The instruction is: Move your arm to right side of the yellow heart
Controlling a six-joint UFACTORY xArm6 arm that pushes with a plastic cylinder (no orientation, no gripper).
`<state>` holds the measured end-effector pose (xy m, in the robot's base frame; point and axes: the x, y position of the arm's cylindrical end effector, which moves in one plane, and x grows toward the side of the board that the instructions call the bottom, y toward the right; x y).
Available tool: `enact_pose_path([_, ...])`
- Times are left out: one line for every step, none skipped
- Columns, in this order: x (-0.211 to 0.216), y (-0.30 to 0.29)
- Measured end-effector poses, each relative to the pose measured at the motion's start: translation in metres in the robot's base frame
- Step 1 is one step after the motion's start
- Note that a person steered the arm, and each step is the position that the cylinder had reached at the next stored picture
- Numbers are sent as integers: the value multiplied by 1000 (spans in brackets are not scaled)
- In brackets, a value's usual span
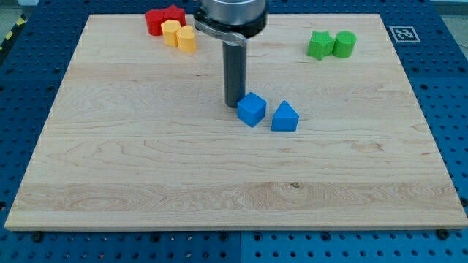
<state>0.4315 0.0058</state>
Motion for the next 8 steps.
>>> enact_pose_path([7, 4])
enact_pose_path([-13, -18])
enact_pose_path([-47, -64])
enact_pose_path([-90, -116])
enact_pose_path([-132, -176])
enact_pose_path([-148, -214])
enact_pose_path([-124, -201])
enact_pose_path([-84, -134])
